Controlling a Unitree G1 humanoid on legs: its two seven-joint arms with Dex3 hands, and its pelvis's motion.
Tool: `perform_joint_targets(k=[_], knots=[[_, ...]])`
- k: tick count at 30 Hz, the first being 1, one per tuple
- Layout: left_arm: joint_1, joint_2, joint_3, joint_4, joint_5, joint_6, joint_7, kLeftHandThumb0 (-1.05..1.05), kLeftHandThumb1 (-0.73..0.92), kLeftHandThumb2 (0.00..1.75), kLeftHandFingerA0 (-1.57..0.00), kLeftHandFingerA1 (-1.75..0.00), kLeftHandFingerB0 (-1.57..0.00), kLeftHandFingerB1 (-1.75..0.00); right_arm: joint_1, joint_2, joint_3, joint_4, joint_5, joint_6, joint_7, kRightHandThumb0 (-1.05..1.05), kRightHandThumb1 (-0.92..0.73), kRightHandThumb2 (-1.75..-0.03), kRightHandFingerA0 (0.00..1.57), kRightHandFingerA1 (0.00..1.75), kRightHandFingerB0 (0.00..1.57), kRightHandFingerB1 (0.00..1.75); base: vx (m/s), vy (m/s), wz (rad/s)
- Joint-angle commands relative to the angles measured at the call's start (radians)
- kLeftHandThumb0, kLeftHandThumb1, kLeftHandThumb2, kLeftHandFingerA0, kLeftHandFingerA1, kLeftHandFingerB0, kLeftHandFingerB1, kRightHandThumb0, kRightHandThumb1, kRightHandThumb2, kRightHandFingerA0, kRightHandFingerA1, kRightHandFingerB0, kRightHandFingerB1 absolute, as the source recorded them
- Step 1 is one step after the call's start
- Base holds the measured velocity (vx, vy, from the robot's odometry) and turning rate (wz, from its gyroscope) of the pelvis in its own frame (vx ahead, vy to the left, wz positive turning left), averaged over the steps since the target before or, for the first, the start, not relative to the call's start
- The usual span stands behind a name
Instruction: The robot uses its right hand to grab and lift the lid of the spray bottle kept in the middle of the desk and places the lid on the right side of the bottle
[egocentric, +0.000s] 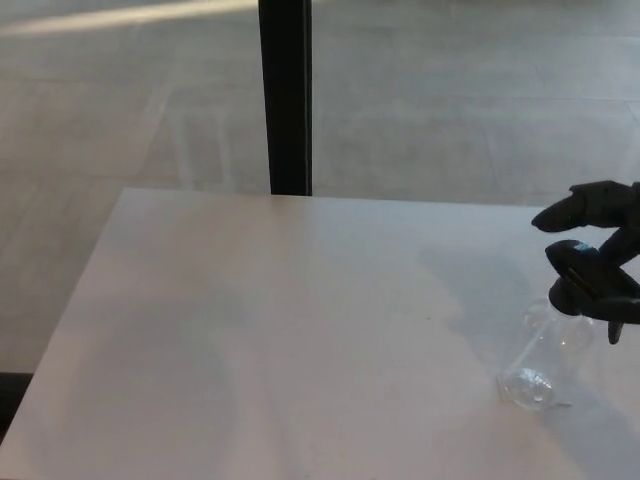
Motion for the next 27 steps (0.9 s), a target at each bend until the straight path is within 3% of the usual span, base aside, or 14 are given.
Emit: perform_joint_targets(k=[1,2,3,5,7,9,13,14,15,17,19,20,22,27], knots=[[0.02,0.005,0.007,0.008,-0.018,-0.018,-0.015,-0.74,0.64,1.01,-0.52,-0.61,-0.39,-0.51,0.012,-0.022,0.019,0.024,-0.085,-0.023,0.004,-0.42,-0.63,-0.58,0.45,0.59,0.38,0.32,0.0,0.0,0.0],[0.026,0.001,0.004,-0.005,-0.014,-0.011,-0.003,-0.71,0.77,0.63,-0.59,-0.5,-0.47,-0.36,0.015,-0.02,0.024,0.021,-0.099,-0.026,0.0,-0.48,-0.5,-0.82,0.42,0.64,0.31,0.46,0.0,0.0,0.0],[0.032,-0.003,-0.001,-0.012,-0.008,-0.024,-0.005,-0.76,0.64,1.02,-0.52,-0.61,-0.39,-0.51,0.013,-0.022,0.035,0.021,-0.117,-0.025,0.001,-0.43,-0.62,-0.58,0.44,0.59,0.38,0.32,0.0,0.0,0.0],[0.015,0.006,-0.009,0.02,0.005,-0.025,0.007,-0.72,0.77,0.64,-0.59,-0.46,-0.46,-0.36,0.015,-0.023,0.053,0.017,-0.153,-0.027,-0.002,-0.5,-0.5,-0.84,0.42,0.66,0.32,0.47,0.0,0.0,0.0],[0.004,0.01,-0.009,0.048,0.002,-0.031,0.001,-0.72,0.59,0.99,-0.53,-0.58,-0.4,-0.51,0.022,-0.02,0.058,0.02,-0.165,-0.049,-0.008,-0.47,-0.62,-0.59,0.43,0.63,0.41,0.33,0.0,0.0,0.0],[0.005,0.009,-0.012,0.051,0.002,-0.043,-0.006,-0.74,0.77,0.63,-0.59,-0.49,-0.46,-0.36,0.021,-0.014,0.064,0.014,-0.179,-0.045,-0.004,-0.48,-0.64,-0.59,0.37,0.58,0.42,0.33,0.0,0.0,0.0],[0.004,0.007,-0.015,0.058,-0.001,-0.047,-0.007,-0.74,0.77,0.64,-0.61,-0.5,-0.47,-0.36,0.021,0.009,0.069,0.009,-0.202,-0.05,-0.019,-0.46,-0.64,-0.6,0.41,0.62,0.43,0.33,0.0,0.0,0.0],[0.001,0.01,-0.016,0.066,0.0,-0.05,-0.01,-0.74,0.77,0.64,-0.59,-0.49,-0.45,-0.35,0.024,0.021,0.063,0.018,-0.195,-0.064,-0.029,-0.5,-0.52,-0.86,0.47,0.72,0.37,0.49,0.0,0.0,0.0],[0.003,0.011,-0.02,0.061,0.006,-0.051,-0.003,-0.72,0.61,1.01,-0.52,-0.59,-0.39,-0.51,0.029,0.029,0.057,0.016,-0.191,-0.069,-0.034,-0.39,-0.67,-0.6,0.73,0.85,0.44,0.34,0.0,0.0,0.0],[0.0,0.014,-0.019,0.068,0.005,-0.053,-0.002,-0.75,0.76,0.63,-0.61,-0.5,-0.47,-0.35,0.05,0.035,0.056,0.002,-0.224,-0.079,-0.063,-0.29,-0.74,-0.63,0.98,1.1,0.47,0.36,0.0,0.0,0.0],[0.012,0.01,-0.014,0.063,0.0,-0.052,0.0,-0.74,0.76,0.63,-0.62,-0.49,-0.48,-0.36,0.059,0.043,0.059,0.003,-0.243,-0.102,-0.085,-0.26,-0.77,-0.64,0.98,1.26,0.53,0.37,0.0,0.0,0.0],[0.016,0.007,-0.015,0.047,0.001,-0.04,0.011,-0.73,0.6,1.0,-0.55,-0.6,-0.4,-0.5,0.061,0.044,0.065,-0.001,-0.267,-0.097,-0.093,-0.25,-0.78,-0.63,0.82,1.53,0.57,0.39,0.0,0.0,0.0],[0.008,0.008,-0.014,0.067,-0.001,-0.048,0.006,-0.72,0.76,0.63,-0.6,-0.47,-0.48,-0.36,0.064,0.054,0.059,-0.004,-0.279,-0.115,-0.112,-0.19,-0.74,-0.63,0.79,1.72,0.72,0.45,0.0,0.0,0.0],[0.007,0.012,-0.022,0.087,0.01,-0.072,-0.002,-0.73,0.77,0.63,-0.6,-0.47,-0.47,-0.36,0.087,0.09,0.021,0.023,-0.264,-0.182,-0.178,-0.16,-0.59,-1.0,0.89,1.69,0.97,0.84,0.0,0.0,0.0]])
